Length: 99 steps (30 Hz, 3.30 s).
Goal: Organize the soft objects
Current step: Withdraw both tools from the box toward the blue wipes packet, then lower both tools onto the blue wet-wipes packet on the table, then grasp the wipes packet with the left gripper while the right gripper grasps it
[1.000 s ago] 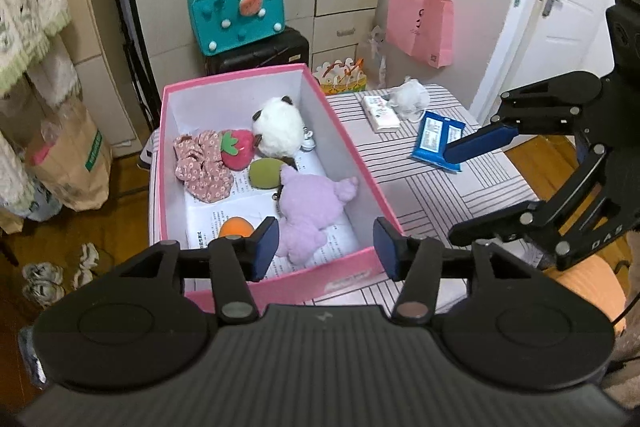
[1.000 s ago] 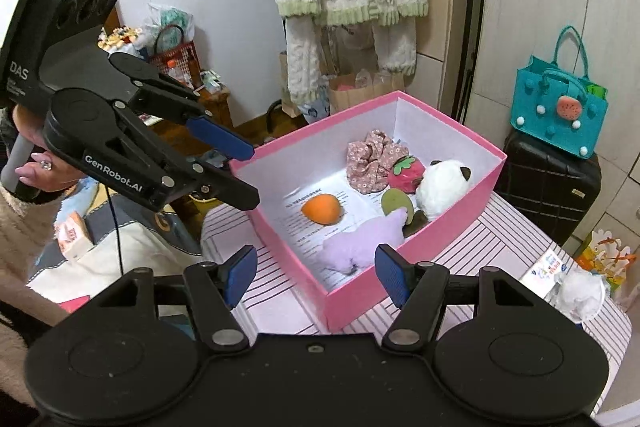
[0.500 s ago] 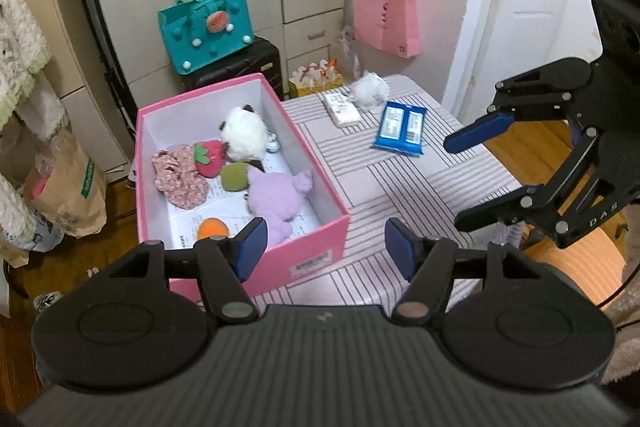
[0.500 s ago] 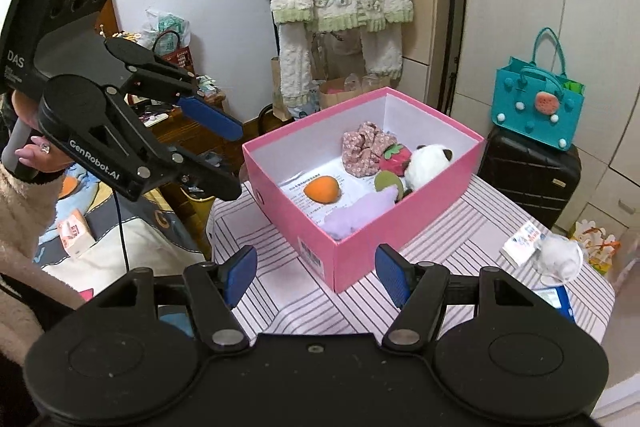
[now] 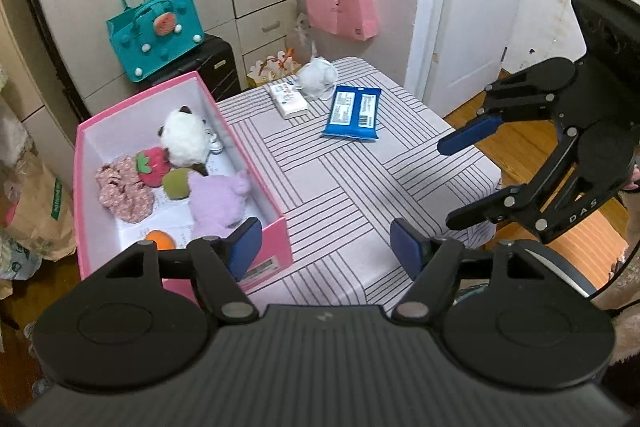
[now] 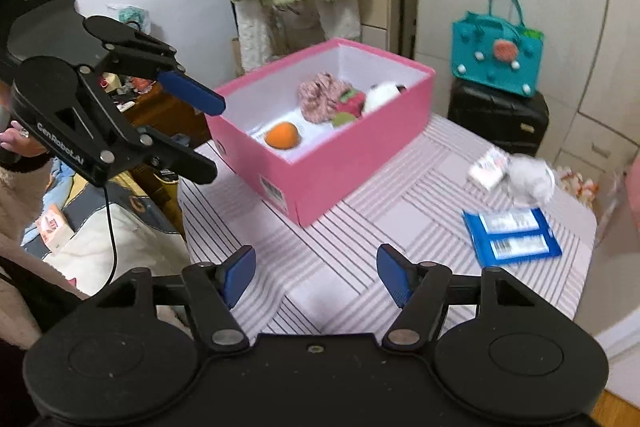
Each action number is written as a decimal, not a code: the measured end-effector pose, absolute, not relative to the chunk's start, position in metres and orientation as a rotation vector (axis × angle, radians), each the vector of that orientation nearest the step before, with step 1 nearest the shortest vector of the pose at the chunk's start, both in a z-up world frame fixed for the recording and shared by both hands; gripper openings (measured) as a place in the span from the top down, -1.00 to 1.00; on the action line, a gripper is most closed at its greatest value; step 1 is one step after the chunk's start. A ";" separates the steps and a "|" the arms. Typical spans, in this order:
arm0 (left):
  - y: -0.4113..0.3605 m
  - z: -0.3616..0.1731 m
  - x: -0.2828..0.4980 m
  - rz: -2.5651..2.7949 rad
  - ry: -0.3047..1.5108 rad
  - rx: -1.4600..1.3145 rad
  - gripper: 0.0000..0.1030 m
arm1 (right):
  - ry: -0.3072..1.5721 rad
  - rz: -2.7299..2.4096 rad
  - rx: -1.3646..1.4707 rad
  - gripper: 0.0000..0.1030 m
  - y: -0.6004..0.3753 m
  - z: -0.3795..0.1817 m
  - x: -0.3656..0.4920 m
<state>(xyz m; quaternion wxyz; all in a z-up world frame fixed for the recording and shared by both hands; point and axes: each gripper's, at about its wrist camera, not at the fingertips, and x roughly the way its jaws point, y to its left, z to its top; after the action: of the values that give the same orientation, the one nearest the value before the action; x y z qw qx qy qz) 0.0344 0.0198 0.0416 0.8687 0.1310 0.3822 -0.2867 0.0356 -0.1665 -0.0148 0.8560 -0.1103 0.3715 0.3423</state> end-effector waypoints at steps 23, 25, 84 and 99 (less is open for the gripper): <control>-0.034 -0.002 0.076 -0.601 0.743 0.205 -0.38 | 0.623 0.506 -0.117 -0.41 -0.257 -0.062 0.084; -0.040 -0.005 0.081 -0.599 0.730 0.198 -0.38 | 0.583 0.490 -0.128 -0.43 -0.261 -0.064 0.088; -0.115 -0.132 0.187 -0.405 0.793 -0.260 0.32 | 0.743 0.456 0.183 0.45 -0.332 -0.156 0.219; -0.125 -0.132 0.202 -0.368 0.804 -0.227 0.45 | 0.709 0.400 0.195 0.27 -0.314 -0.164 0.211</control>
<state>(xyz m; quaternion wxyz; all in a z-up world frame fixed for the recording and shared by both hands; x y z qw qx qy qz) 0.2021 -0.1248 -0.1321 0.8976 -0.1095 0.3883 -0.1775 0.2114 -0.3136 -0.1635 0.9137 0.0948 0.3441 0.1943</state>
